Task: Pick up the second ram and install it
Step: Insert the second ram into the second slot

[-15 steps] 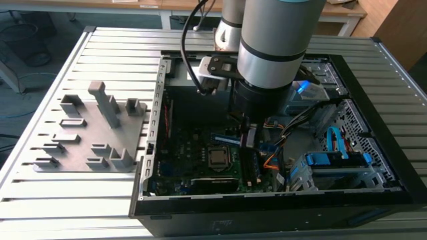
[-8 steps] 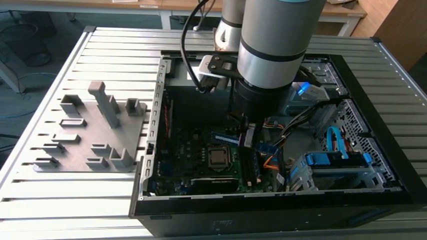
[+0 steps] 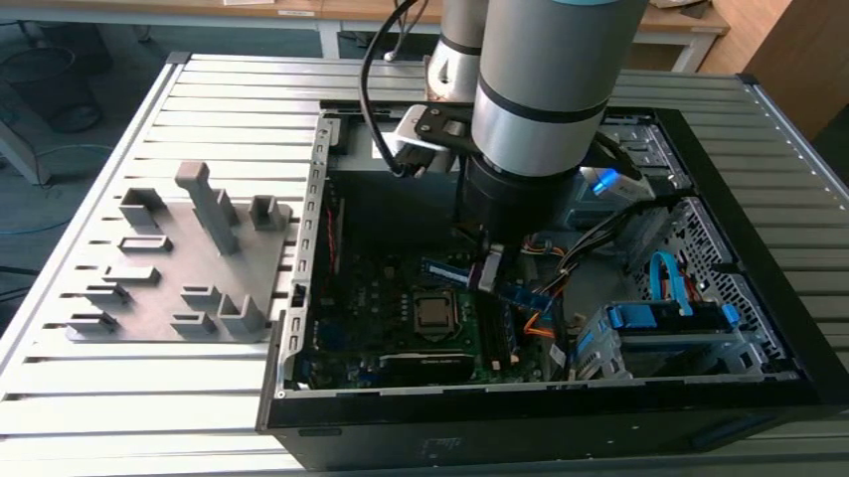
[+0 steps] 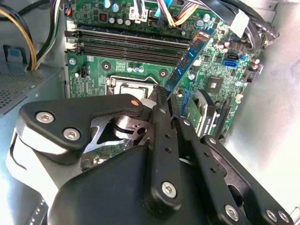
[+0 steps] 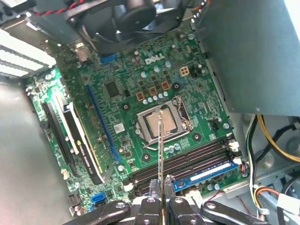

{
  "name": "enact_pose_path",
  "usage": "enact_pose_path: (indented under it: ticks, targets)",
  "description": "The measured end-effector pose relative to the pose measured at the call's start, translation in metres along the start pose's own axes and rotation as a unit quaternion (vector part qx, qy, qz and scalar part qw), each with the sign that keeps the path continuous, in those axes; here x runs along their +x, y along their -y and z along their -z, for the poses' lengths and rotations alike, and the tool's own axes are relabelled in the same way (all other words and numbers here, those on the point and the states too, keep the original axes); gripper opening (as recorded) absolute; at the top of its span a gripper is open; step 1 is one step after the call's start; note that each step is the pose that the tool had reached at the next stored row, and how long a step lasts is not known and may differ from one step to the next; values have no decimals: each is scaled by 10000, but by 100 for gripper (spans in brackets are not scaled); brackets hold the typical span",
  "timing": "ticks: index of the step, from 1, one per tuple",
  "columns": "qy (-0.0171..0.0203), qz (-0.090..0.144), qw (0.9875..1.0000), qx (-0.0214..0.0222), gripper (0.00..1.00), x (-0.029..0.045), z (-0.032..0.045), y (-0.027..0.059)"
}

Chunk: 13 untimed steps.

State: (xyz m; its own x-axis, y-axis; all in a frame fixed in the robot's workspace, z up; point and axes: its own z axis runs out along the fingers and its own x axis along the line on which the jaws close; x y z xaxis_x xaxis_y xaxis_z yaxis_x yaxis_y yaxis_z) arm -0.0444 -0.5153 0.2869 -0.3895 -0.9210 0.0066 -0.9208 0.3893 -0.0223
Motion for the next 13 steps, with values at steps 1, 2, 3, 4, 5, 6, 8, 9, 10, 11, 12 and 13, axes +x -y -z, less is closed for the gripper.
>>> enact_pose_path:
  ticks: [1, 2, 3, 4, 5, 6, 8, 9, 10, 11, 12, 13]
  targets:
    - [-1, -58, 10000, 0, 14, 0, -1, 0]
    - [-3, -121, 9999, -1, 14, 0, -1, 0]
    - [-4, -177, 9998, -1, 14, 0, -1, 0]
    - [-5, -231, 9997, -2, 14, 0, -2, 0]
    - [-7, -285, 9996, -2, 14, 0, -2, 0]
    - [-8, -334, 9994, -2, 14, 0, -3, 0]
    - [-10, -423, 9991, -3, 14, 0, -4, 0]
    - [-10, -463, 9989, -3, 14, 0, -5, 0]
    - [-11, -505, 9987, -3, 14, 0, -6, 0]
    - [-12, -548, 9985, -4, 14, 0, -7, 0]
    - [-13, -591, 9982, -4, 14, 0, -7, 0]
    - [-14, -635, 9980, -4, 14, 0, -8, 0]
